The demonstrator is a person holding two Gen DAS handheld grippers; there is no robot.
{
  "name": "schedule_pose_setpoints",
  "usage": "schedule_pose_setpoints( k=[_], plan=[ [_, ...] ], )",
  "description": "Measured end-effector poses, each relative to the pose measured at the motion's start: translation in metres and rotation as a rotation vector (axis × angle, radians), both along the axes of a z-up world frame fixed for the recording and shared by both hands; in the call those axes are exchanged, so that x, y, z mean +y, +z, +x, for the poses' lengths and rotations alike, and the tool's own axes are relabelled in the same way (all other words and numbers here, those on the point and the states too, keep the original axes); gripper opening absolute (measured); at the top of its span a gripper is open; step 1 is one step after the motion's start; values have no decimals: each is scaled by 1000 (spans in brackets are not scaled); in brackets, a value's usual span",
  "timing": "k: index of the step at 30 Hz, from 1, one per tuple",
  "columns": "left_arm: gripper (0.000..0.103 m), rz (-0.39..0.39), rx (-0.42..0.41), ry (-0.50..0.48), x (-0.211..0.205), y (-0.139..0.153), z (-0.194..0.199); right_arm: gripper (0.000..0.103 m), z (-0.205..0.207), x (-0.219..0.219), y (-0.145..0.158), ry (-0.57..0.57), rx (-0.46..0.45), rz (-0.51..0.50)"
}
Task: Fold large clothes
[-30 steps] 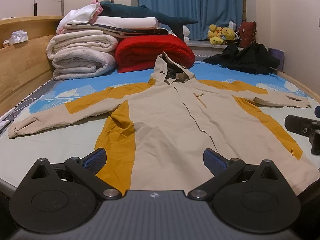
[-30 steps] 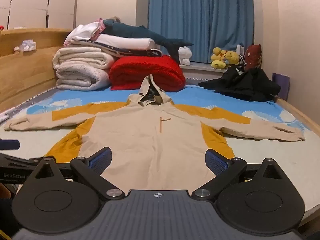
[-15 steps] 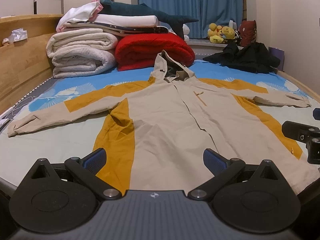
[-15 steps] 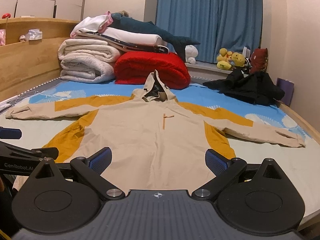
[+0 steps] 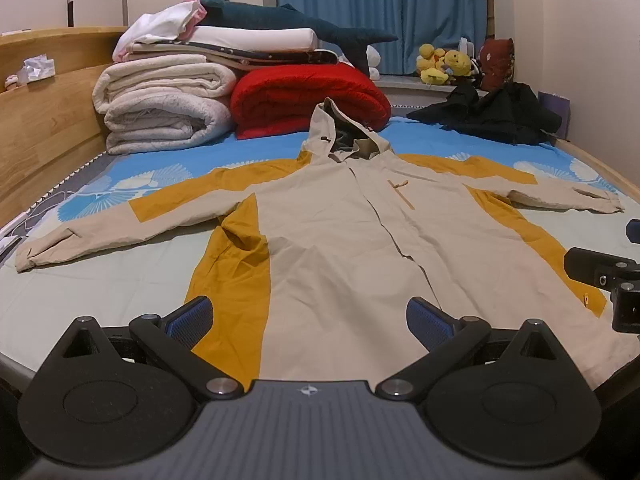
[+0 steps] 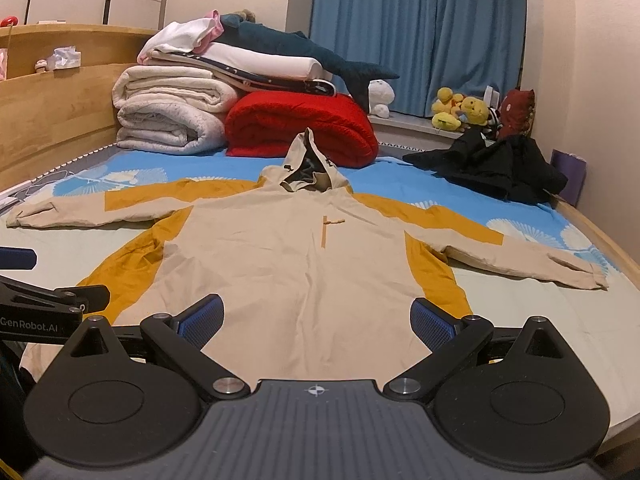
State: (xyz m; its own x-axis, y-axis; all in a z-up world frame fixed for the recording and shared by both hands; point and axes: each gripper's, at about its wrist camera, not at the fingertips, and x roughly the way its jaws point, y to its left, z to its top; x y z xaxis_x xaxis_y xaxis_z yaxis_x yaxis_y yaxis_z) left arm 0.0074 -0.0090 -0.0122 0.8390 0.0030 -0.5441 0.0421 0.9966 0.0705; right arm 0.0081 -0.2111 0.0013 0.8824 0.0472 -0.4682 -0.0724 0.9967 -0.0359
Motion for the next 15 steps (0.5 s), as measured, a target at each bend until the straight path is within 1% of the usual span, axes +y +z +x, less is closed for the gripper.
schedule_pose_setpoints(
  k=[3, 4, 9, 12, 13, 14, 15],
  plan=[
    [103, 1, 0, -1, 0, 0, 0, 99, 0, 0, 0, 0, 0, 0],
    [103, 1, 0, -1, 0, 0, 0, 98, 0, -2, 0, 0, -15, 8],
    [103, 1, 0, -1, 0, 0, 0, 98, 1, -2, -1, -4, 6, 14],
    [102, 14, 0, -2, -1, 0, 1, 95, 0, -1, -1, -3, 6, 17],
    [97, 23, 0, -6, -2, -1, 2, 92, 0, -1, -2, -5, 3, 9],
    [90, 30, 0, -14, -3, -2, 2, 90, 1, -2, -2, -7, 3, 10],
    [85, 32, 1, -21, -3, -2, 3, 82, 1, -2, -2, -12, 2, 9]
  ],
)
